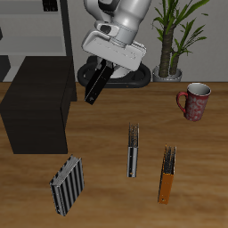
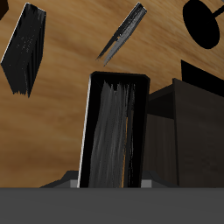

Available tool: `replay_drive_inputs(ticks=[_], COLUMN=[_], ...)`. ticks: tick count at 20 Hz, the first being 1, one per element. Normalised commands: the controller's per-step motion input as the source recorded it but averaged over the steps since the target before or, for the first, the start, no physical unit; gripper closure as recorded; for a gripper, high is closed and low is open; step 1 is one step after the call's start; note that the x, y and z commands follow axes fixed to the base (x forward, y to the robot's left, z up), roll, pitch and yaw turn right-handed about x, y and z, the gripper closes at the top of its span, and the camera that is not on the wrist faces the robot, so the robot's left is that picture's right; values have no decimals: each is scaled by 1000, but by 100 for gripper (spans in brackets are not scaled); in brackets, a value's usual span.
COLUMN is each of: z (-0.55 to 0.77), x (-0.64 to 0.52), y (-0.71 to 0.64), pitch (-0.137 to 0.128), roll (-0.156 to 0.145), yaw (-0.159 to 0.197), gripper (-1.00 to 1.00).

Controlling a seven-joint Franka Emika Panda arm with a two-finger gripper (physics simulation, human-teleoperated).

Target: Place the black book flat on top of the shelf

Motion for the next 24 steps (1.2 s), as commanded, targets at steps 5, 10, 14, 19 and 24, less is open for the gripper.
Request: replay_drive_inputs(ticks=[5, 10, 14, 19, 24], z=[366, 284, 165, 17, 98], x=[20, -30, 124, 126, 183], y=[-290, -243, -385, -495, -382], pitch=[-74, -62, -11, -24, -35], roll=[-198, -157, -127, -191, -166], yaw=[58, 29, -21, -13, 7], gripper=[100, 100, 100, 100, 100])
